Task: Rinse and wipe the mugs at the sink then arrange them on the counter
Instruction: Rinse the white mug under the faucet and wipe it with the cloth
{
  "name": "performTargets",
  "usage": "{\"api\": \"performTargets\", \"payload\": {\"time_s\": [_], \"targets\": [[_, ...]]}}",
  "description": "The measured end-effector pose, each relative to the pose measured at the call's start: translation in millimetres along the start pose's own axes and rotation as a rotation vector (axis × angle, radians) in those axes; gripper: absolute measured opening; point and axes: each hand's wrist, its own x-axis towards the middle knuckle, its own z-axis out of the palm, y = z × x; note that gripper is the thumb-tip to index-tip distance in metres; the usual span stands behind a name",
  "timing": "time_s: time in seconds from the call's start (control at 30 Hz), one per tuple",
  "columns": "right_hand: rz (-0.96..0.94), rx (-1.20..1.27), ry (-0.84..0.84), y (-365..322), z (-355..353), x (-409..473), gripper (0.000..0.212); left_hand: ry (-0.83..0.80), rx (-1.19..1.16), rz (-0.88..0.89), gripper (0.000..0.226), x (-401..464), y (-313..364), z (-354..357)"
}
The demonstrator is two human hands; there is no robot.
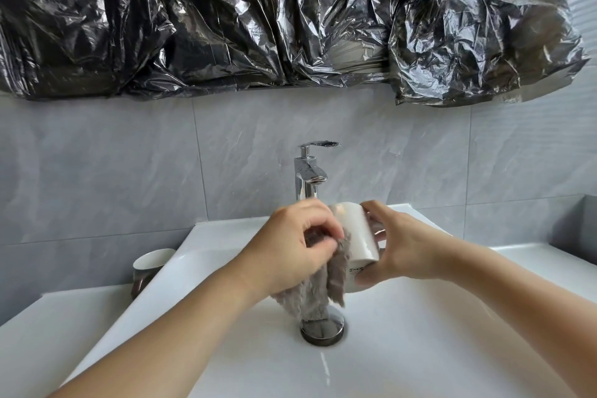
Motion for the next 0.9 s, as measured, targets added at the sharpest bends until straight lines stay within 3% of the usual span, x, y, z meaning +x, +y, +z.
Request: {"api": "performTargets", "payload": {"time_s": [0.07,0.3,0.37,0.5,0.6,0.67,0.77,0.9], "targets": [[0.001,-0.035,0.006,0.5,-1.2,0.5,0.094,-0.063,-0.026,0.002,0.027,-1.5,7.0,3.3],[-0.029,-0.302,-0.07,-20.1,4.7,-2.6,0.088,0.209,0.207,-0.187,0.014,7.4,-12.8,2.6],[-0.018,-0.324,-0.089,-20.7,5.2,-2.8,0.086,0.148,0.162,-0.15,0.017,4.5,-6.0,4.1],[-0.017,-0.368,-0.079,-17.8,3.1,-2.2,0.084,-0.165,0.014,-0.064,0.023,-2.6,15.5,12.0],[-0.04,-0.359,-0.071,-17.2,4.9,-1.0,0.081,-0.031,0.079,-0.081,0.021,4.1,7.9,12.9],[-0.045,-0.353,-0.07,-20.0,5.4,-1.4,0.08,0.092,0.129,-0.134,0.02,7.6,0.9,11.3],[-0.056,-0.387,-0.059,-24.3,4.2,-2.3,0.083,0.103,0.153,-0.263,0.016,6.4,-1.7,13.2],[-0.118,-0.396,-0.006,-20.1,2.0,-2.7,0.091,0.065,-0.105,-0.458,0.014,8.2,5.2,18.3]]}}
